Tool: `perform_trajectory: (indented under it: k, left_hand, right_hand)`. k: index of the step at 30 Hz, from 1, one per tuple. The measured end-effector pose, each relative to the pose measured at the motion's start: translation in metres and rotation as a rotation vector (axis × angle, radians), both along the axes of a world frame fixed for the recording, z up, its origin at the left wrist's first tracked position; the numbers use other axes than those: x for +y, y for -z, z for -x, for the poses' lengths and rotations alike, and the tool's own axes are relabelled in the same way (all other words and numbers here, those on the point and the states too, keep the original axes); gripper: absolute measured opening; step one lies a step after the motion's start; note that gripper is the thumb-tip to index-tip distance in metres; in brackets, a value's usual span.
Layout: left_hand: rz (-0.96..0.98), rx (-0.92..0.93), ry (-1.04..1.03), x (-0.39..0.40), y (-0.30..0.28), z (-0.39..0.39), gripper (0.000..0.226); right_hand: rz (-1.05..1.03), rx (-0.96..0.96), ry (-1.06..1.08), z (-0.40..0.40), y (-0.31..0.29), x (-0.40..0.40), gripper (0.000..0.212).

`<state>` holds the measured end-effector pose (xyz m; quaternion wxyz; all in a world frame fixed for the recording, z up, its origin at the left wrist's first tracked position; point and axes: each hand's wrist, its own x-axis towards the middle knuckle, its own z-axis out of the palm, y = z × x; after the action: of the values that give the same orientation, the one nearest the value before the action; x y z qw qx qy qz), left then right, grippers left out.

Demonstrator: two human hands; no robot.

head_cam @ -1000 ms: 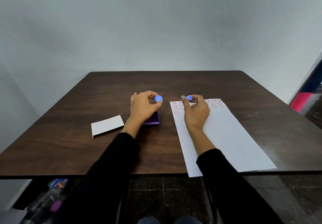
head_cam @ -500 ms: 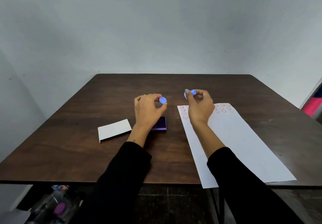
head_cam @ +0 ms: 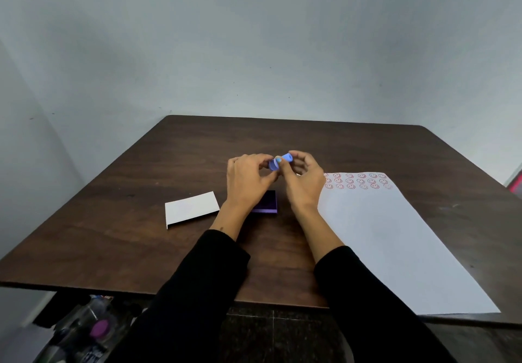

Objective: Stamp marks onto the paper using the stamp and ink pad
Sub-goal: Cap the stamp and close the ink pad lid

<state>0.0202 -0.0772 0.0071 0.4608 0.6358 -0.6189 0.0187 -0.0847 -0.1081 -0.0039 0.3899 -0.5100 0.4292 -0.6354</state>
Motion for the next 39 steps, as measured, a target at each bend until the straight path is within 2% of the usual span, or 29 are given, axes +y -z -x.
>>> perform_trajectory:
  k: [15,24,34,39]
  left_hand:
    - [-0.068,0.256,0.072,-0.0042,0.0053,0.0000,0.032]
    - [-0.060,0.300,0.088,-0.0054,0.0072,-0.0024,0.026]
    - [-0.060,0.340,0.063,-0.0061,0.0075,-0.0051,0.030]
    - [-0.053,0.325,0.083,-0.0065,0.0082,-0.0043,0.026]
  right_hand:
    - [-0.081,-0.099,-0.093,0.0000,-0.0003,-0.0028,0.018]
    - [-0.103,-0.121,-0.134,0.0019,0.0001,-0.0029,0.018]
    - [-0.137,-0.205,-0.228,0.0016,-0.0023,-0.0034,0.016]
    - [-0.126,-0.109,-0.202,0.0035,-0.0018,-0.0046,0.018]
